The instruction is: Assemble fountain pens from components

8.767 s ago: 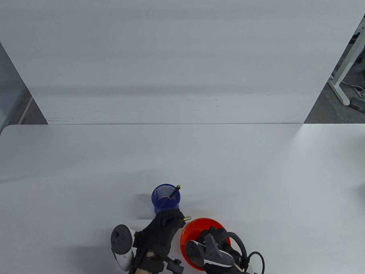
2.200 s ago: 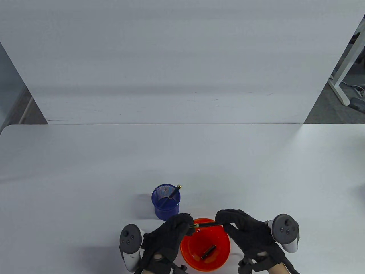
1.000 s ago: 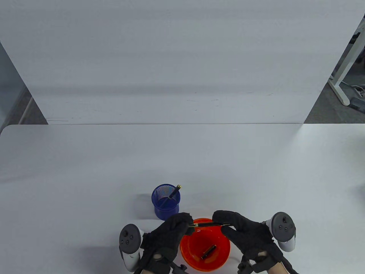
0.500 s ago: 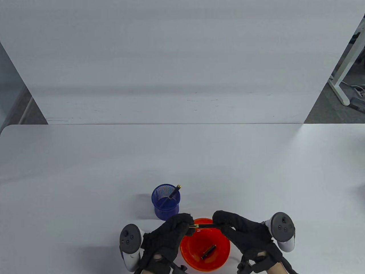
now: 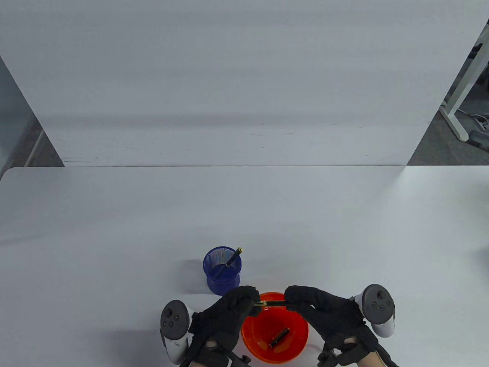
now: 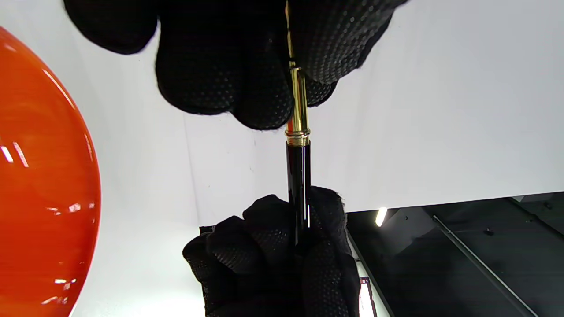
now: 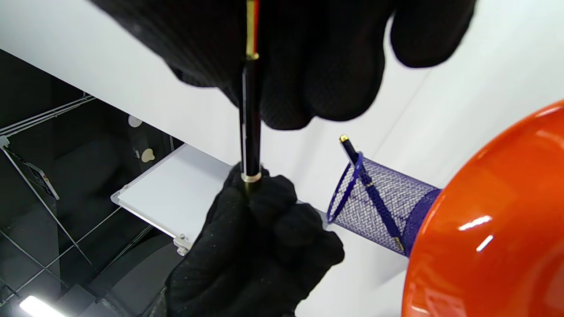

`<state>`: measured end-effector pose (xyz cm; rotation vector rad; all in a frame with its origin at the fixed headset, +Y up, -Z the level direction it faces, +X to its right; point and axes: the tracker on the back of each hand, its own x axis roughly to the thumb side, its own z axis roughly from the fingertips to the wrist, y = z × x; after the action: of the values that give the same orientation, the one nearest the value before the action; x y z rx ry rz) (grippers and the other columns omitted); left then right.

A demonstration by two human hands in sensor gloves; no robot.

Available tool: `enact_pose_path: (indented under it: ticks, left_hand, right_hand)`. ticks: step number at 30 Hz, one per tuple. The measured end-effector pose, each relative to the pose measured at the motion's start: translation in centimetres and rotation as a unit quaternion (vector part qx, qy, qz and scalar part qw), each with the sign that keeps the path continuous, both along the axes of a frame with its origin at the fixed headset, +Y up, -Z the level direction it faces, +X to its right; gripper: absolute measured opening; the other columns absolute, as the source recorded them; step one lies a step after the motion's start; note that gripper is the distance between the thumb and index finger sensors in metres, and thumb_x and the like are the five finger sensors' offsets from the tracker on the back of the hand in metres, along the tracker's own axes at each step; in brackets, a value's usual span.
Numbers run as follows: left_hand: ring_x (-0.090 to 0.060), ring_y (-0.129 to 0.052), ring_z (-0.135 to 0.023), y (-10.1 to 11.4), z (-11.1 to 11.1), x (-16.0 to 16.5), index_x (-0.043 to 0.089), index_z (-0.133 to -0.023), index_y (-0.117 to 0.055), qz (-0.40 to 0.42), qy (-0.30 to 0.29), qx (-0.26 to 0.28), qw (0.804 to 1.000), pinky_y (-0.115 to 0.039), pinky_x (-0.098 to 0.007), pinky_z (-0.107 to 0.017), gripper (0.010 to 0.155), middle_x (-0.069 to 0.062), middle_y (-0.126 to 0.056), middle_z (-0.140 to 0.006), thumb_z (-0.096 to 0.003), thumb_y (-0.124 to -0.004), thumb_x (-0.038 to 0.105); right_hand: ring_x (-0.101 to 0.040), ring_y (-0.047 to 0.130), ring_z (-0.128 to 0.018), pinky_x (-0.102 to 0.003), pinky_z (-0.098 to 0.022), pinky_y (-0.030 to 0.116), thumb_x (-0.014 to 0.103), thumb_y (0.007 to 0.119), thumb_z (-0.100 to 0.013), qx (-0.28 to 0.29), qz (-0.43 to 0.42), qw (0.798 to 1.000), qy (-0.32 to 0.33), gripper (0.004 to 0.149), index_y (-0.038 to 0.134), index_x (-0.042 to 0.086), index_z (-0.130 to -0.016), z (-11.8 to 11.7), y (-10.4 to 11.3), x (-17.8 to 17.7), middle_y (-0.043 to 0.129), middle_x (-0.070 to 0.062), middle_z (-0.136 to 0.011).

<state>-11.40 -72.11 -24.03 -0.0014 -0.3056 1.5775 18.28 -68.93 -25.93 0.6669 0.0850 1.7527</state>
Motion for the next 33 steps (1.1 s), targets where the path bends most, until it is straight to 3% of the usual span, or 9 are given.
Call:
enact_pose_path:
  ticks: [4,8,16,22,25,33]
  left_hand:
    - [-0.046,-0.093,-0.069,-0.05,0.03,-0.08,0.01,-0.096,-0.082,0.009,0.001,-0.003,1.0,-0.064,-0.071,-0.06,0.039,-0.022,-0.093,-0.084,-0.0585,-0.077,0.021]
    - [-0.047,-0.093,-0.069,-0.1,0.04,-0.06,0.01,-0.096,-0.082,0.007,-0.001,-0.003,1.0,-0.064,-0.071,-0.06,0.039,-0.023,-0.093,-0.083,-0.0585,-0.077,0.021]
    - [-0.046,-0.093,-0.068,-0.05,-0.02,0.03,0.01,-0.095,-0.082,-0.003,-0.003,0.002,1.0,-0.065,-0.071,-0.06,0.039,-0.022,-0.094,-0.083,-0.0585,-0.077,0.021]
    - [-0.046,-0.093,-0.069,-0.07,-0.04,-0.08,0.01,-0.096,-0.082,0.002,0.001,0.002,1.0,-0.064,-0.071,-0.06,0.039,-0.022,-0.094,-0.083,-0.0585,-0.077,0.021]
    - [-0.047,-0.093,-0.069,-0.11,0.02,-0.04,0.01,-0.096,-0.082,0.01,-0.001,0.0,1.0,-0.064,-0.072,-0.06,0.039,-0.023,-0.093,-0.083,-0.0584,-0.078,0.02]
    - [-0.046,-0.093,-0.069,-0.11,-0.03,0.02,0.01,-0.096,-0.082,-0.001,-0.005,0.003,1.0,-0.064,-0.071,-0.06,0.039,-0.022,-0.094,-0.083,-0.0585,-0.077,0.021]
  right_hand:
    - [-0.048,0.083,-0.08,-0.069,-0.064,0.061,0.031,0.083,-0.055,0.001,0.001,1.0,0.013,0.046,0.077,0.019,-0.1,0.07,0.06,-0.07,0.084,-0.024,-0.101]
    - [-0.046,0.087,-0.077,-0.069,-0.064,0.061,0.025,0.084,-0.054,0.005,0.01,1.0,0.008,0.043,0.08,0.015,-0.096,0.16,0.18,-0.18,0.089,-0.022,-0.096]
    - [-0.044,0.09,-0.069,-0.068,-0.063,0.063,0.032,0.079,-0.057,0.0,0.002,1.0,0.003,0.044,0.079,0.012,-0.096,0.06,0.03,-0.13,0.094,-0.019,-0.087]
    - [-0.048,0.081,-0.081,-0.07,-0.065,0.059,0.028,0.083,-0.055,0.004,0.005,1.0,0.019,0.044,0.079,0.022,-0.098,0.08,0.06,-0.18,0.083,-0.023,-0.101]
    - [-0.046,0.084,-0.079,-0.07,-0.065,0.06,0.023,0.083,-0.055,0.006,0.011,1.0,0.017,0.04,0.083,0.022,-0.094,0.08,0.07,-0.19,0.085,-0.021,-0.098]
    - [-0.044,0.09,-0.069,-0.068,-0.063,0.063,0.03,0.079,-0.057,0.001,0.003,1.0,0.01,0.043,0.078,0.014,-0.097,0.05,-0.06,-0.22,0.094,-0.018,-0.087]
